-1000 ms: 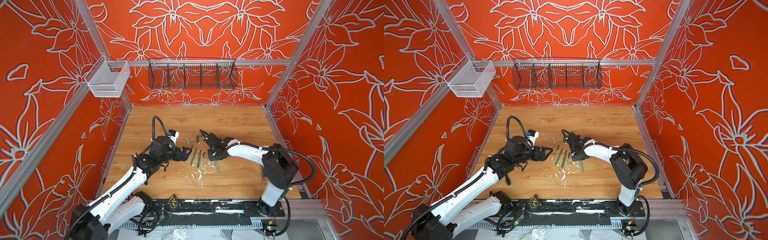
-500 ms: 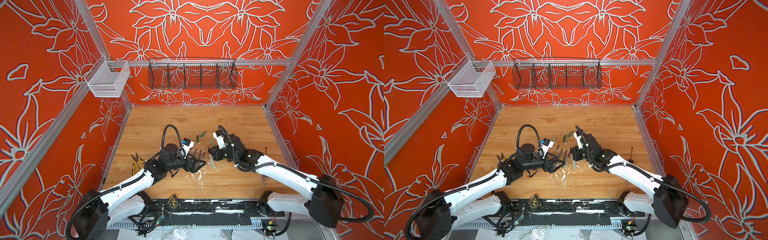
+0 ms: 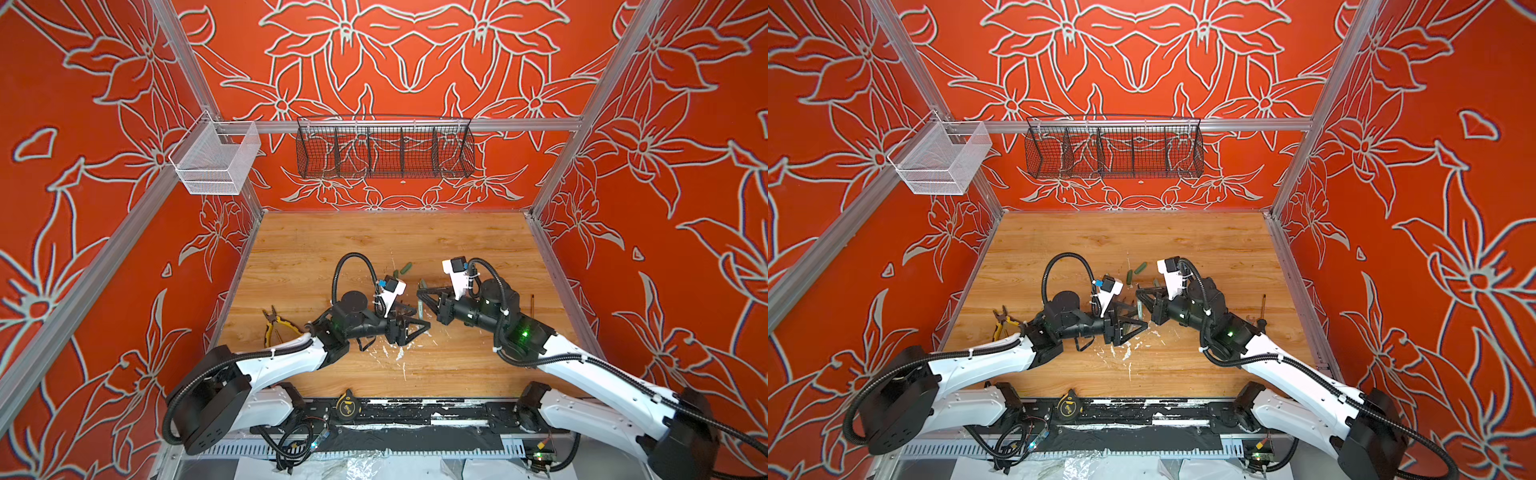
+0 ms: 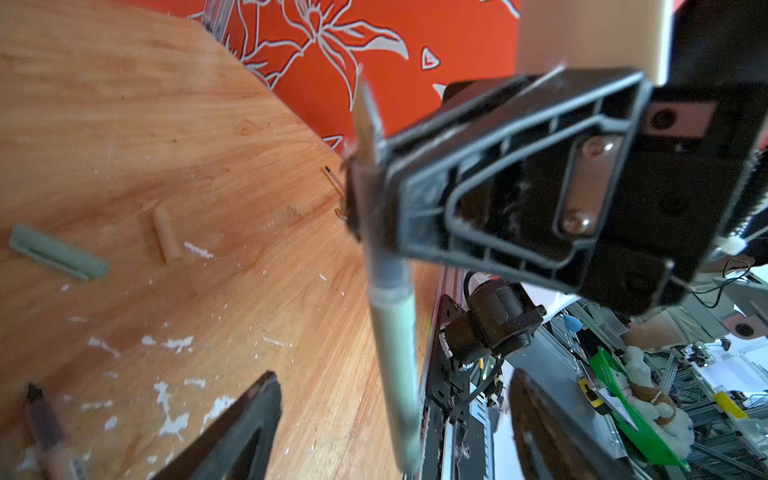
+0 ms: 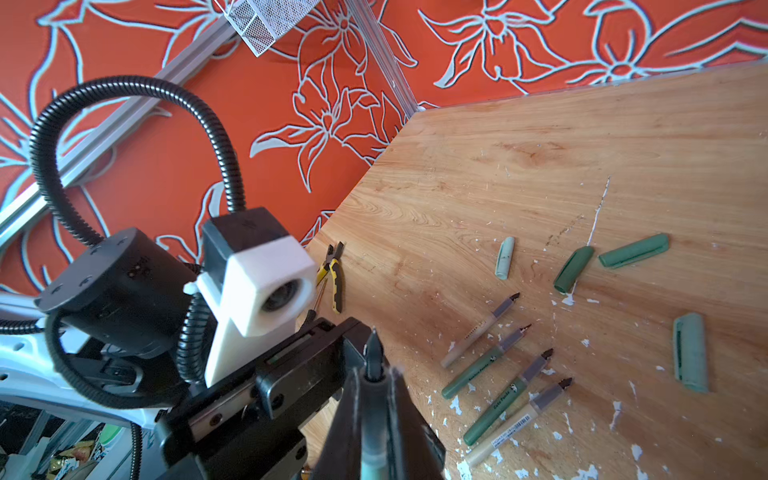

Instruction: Insert the pens into the pen caps

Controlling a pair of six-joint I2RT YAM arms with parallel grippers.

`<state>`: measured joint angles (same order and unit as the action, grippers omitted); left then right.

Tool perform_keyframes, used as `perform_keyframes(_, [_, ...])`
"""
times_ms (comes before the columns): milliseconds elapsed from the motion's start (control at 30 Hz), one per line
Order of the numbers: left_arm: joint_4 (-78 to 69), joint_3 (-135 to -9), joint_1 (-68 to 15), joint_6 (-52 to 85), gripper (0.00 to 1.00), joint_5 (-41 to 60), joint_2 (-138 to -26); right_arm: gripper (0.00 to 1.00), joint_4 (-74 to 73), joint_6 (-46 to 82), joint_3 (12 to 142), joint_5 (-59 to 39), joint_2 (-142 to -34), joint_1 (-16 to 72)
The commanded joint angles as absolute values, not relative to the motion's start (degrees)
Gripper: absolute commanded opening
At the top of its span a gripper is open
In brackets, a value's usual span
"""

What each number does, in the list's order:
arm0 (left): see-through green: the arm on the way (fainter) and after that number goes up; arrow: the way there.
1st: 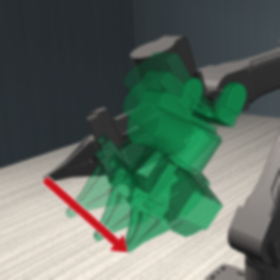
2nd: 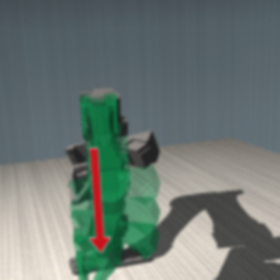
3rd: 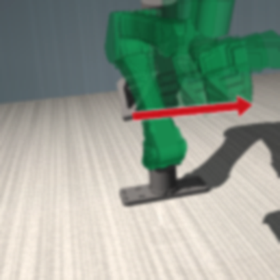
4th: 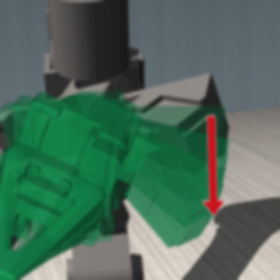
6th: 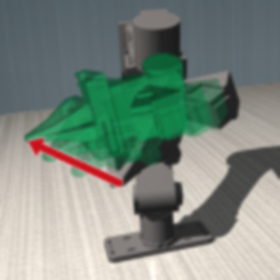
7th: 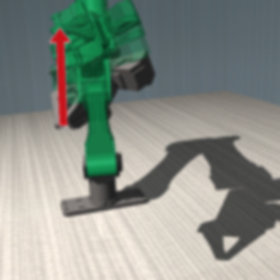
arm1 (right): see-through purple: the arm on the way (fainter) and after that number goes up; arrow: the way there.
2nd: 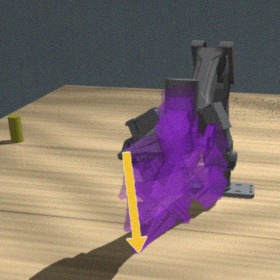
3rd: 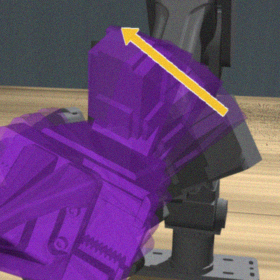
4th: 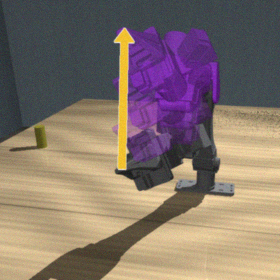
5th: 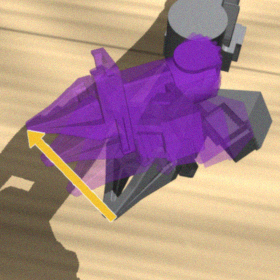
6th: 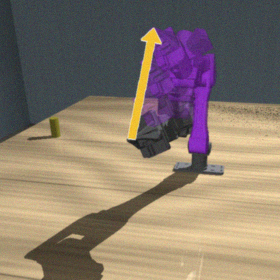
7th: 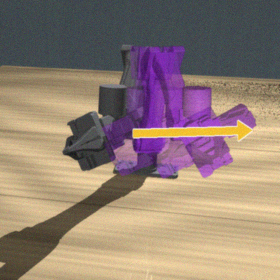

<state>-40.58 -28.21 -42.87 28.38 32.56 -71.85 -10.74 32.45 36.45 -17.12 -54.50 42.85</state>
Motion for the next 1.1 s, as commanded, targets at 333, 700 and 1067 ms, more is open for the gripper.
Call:
perform_keyframes(333, [-50.38,-28.65,-43.68,28.38,0.40,32.87,-73.76,0.00,-16.53,38.31,34.35,-16.13,-51.14,43.22])
perform_keyframes(700, [-43.38,-30.27,-43.68,26.31,0.04,29.59,-72.05,0.04,-15.96,39.40,34.05,-15.83,-51.68,43.11])
perform_keyframes(1067, [2.46,-36.03,-43.02,17.47,0.00,1.76,-50.58,0.70,21.67,37.37,51.43,-6.74,-59.77,35.89])
